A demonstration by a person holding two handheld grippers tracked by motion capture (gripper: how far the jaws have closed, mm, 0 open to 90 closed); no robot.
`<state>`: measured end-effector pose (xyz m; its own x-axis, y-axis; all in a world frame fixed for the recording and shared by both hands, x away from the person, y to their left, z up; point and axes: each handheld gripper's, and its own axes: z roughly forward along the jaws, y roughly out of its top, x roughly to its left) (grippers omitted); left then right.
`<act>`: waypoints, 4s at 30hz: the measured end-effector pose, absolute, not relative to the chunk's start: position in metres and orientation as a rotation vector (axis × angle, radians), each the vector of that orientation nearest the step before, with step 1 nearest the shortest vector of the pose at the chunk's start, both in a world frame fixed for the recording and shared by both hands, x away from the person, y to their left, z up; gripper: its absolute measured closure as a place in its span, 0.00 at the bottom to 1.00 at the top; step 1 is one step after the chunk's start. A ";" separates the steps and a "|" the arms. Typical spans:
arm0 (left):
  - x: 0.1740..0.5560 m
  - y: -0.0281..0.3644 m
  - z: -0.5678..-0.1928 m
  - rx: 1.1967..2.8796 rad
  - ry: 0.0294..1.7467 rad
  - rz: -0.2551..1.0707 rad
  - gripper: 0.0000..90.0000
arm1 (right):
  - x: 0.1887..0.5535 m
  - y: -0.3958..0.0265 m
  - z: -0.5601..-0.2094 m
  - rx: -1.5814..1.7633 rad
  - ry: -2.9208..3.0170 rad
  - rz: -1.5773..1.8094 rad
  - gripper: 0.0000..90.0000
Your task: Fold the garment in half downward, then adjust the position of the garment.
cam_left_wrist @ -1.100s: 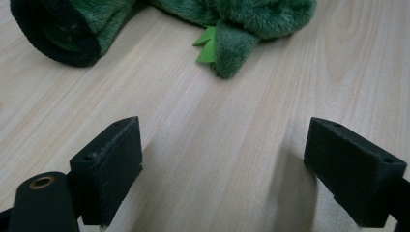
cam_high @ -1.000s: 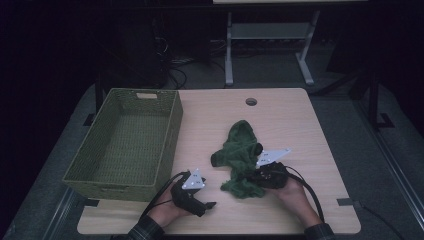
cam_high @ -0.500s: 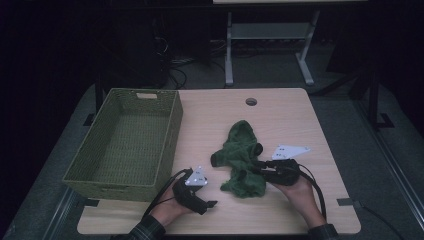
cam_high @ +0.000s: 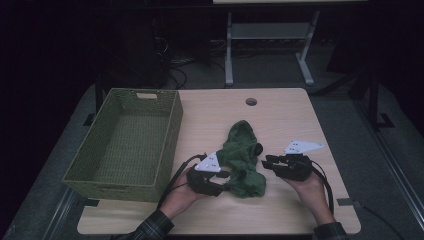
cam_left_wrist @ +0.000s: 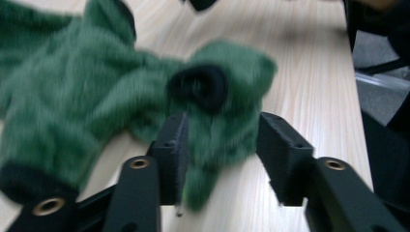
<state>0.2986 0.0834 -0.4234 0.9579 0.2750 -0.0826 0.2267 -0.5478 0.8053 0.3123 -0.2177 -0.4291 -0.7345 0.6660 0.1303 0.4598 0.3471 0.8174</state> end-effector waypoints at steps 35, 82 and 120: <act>0.320 0.039 -0.456 2.256 0.350 0.009 0.90 | 0.366 -0.215 -0.439 1.133 2.428 1.189 0.92; 0.322 0.039 -0.459 2.250 0.366 -0.008 0.91 | 0.462 -0.174 -0.412 1.145 2.413 1.229 0.64; 0.322 0.039 -0.460 2.245 0.371 0.005 0.92 | 0.404 -0.186 -0.359 0.924 2.394 1.371 0.96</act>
